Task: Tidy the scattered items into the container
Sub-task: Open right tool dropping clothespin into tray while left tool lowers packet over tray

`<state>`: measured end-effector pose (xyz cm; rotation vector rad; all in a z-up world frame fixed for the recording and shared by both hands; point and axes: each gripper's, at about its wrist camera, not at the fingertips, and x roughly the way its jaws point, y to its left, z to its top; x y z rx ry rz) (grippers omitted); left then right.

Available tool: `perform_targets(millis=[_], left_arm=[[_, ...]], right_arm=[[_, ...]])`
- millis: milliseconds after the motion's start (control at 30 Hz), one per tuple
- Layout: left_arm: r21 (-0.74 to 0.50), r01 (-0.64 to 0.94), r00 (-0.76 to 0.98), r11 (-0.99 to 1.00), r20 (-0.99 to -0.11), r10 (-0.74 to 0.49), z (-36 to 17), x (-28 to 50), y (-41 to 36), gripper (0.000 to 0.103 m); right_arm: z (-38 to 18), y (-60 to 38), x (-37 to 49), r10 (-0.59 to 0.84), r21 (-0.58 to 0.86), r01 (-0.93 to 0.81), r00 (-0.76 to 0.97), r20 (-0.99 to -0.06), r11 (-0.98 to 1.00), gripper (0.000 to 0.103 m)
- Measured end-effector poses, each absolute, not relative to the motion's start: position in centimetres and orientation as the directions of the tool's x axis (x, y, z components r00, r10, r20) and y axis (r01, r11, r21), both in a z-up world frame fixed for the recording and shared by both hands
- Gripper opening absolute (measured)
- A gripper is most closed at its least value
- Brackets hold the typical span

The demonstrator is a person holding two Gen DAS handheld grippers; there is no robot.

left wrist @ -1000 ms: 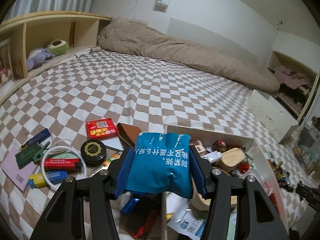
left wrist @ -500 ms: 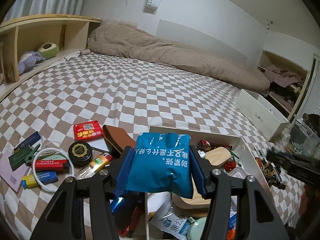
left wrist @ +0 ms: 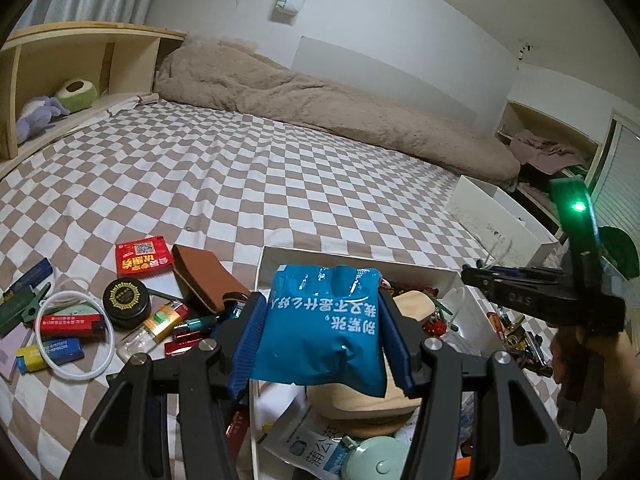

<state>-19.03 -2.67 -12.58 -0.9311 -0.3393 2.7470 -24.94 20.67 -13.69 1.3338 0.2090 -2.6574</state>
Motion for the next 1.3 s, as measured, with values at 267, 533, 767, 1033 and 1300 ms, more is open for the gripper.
perform_targets(millis=[267,533,767,1033,1300], left_arm=[[-0.322,-0.13,-0.755,-0.938,-0.581,0.304,-13.1,-19.5,-2.9,0.056],[-0.329,-0.123,-0.734,-0.936,-0.604,0.309,-12.8,-20.1,-2.8,0.056],[-0.36,-0.174,-0.693,-0.916,-0.617,0.374,-11.8,-20.1,0.3,0.056],[-0.336,-0.257,-0.624,-0.906,-0.659,0.421,-11.9,-20.4,7.3,0.056],[-0.289,-0.294,-0.569,-0.911,-0.714,0.409,-12.8,-21.2,12.9,0.055]], right_arm=[[-12.6,21.8,-22.9,-0.183,0.053,0.224,-0.614,-0.768,-0.973,0.08],[-11.6,24.2,-21.6,-0.311,0.226,0.214,-0.668,-0.676,-0.95,0.08],[-11.3,26.2,-20.6,-0.365,0.3,0.218,-0.679,-0.637,-0.929,0.08],[-10.5,30.1,-20.3,-0.392,0.387,0.177,-0.702,-0.595,-0.905,0.08],[-10.0,33.1,-19.3,-0.402,0.44,0.152,-0.727,-0.558,-0.885,0.081]])
